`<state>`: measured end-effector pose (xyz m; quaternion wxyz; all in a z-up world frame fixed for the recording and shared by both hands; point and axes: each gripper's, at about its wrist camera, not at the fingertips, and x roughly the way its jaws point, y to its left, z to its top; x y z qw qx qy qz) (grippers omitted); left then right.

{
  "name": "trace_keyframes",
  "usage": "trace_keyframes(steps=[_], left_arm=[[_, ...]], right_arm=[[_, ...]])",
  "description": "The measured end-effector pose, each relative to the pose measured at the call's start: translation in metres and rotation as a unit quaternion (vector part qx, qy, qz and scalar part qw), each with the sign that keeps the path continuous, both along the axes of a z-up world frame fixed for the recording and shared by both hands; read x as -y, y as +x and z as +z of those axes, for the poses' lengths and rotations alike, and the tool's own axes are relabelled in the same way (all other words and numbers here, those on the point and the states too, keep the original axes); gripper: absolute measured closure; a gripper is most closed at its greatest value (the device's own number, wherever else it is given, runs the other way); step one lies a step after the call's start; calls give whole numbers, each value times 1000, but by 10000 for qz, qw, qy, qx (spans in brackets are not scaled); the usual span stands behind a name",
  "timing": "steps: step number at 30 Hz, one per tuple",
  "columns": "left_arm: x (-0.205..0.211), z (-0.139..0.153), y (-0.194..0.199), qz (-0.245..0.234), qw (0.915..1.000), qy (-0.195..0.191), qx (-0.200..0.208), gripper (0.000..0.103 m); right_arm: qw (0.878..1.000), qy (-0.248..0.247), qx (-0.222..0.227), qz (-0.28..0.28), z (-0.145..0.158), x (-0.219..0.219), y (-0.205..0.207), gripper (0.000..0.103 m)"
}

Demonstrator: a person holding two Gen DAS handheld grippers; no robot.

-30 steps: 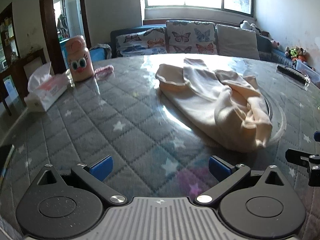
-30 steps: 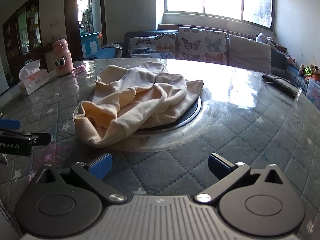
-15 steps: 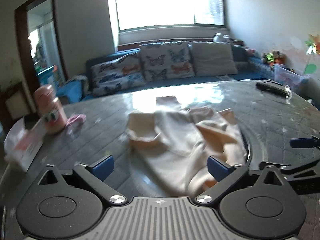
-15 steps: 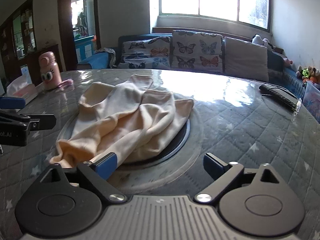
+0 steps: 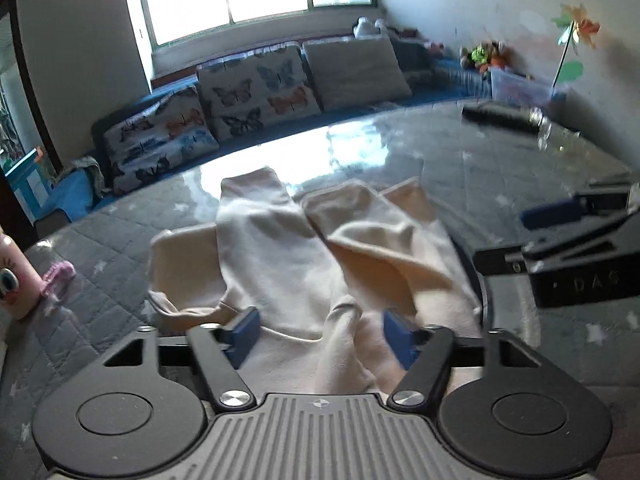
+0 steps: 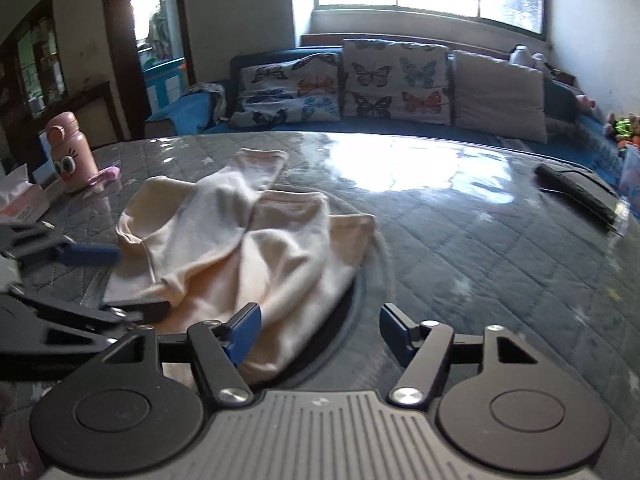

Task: Fold clothes
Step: 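Close both tools on the shirt fabric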

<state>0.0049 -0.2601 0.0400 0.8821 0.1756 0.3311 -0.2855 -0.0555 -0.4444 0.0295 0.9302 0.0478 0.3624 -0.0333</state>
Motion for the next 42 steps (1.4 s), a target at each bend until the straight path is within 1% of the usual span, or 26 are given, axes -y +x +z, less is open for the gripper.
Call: trace_keyframes(steps=[1,3,4,6,7,9,10,13,15,17,20,25,27,29,31,32,33,34,36,37,38,39,41,42], left_arm=[[0,-4,5,14,10000,2,-90,59],[-3,-10,10,21,9997,-10,-235,90],[-5,-11,9,19,9997,-24,-248,94],[-11,-11,5,45,9999,-34,-139,96],[-15,-10,3,101,9999,-47,-81,96],[-26,-6,0,271,9996,-122,-17,98],[-32,-4,-1,379,9991,-201,-29,98],[-52,6,-5,675,9970,-366,29,98],[-65,13,-10,854,9953,-451,92,98],[-79,20,-17,1040,9931,-529,147,98],[-100,27,-30,1213,9903,-657,181,98],[-130,28,-58,1291,9887,-755,63,98],[-142,28,-69,1317,9881,-794,9,98],[-150,25,-79,1272,9890,-746,-71,98],[-154,22,-85,1207,9903,-678,-154,98],[-155,20,-87,1194,9906,-643,-185,98],[-155,19,-89,1178,9909,-607,-213,96],[-156,20,-91,1175,9912,-579,-192,94],[-156,23,-95,1186,9915,-533,-86,94],[-157,25,-97,1191,9916,-510,-32,92],[-157,28,-97,1185,9916,-509,43,89],[-157,32,-97,1171,9917,-522,132,82],[-154,38,-94,1128,9918,-541,270,75],[-151,39,-91,1096,9921,-537,300,75]], right_arm=[[10000,53,-10,67,-1,-2,6,41],[9997,148,-29,203,-3,-6,19,44],[9995,153,-38,271,-5,-9,24,45],[9991,152,-74,392,-8,-15,33,49],[9988,146,-105,445,-10,-18,38,51],[9983,127,-207,533,-17,-25,49,59],[9981,102,-251,560,-20,-29,52,61],[9981,-57,-319,523,-29,-35,57,74],[9986,-70,-256,463,-26,-33,48,87],[9991,-21,-154,403,-20,-29,33,97],[9995,52,-2,314,-11,-24,11,101],[9994,177,238,161,4,-14,-27,101],[9994,242,220,67,7,-8,-51,101],[9994,289,193,-25,9,-2,-75,101],[9997,225,60,-47,6,0,-86,100],[9998,205,-6,-41,5,0,-91,99],[9998,180,-22,-33,5,-1,-93,96],[9999,110,-22,10,6,-4,-94,96],[9999,-41,62,93,9,-11,-94,94],[9998,-81,97,174,10,-16,-90,93],[9995,-121,131,254,12,-20,-87,90],[9992,-158,162,336,13,-24,-83,86],[9983,-212,185,505,13,-32,-70,84],[9979,-240,181,577,12,-37,-62,84]])
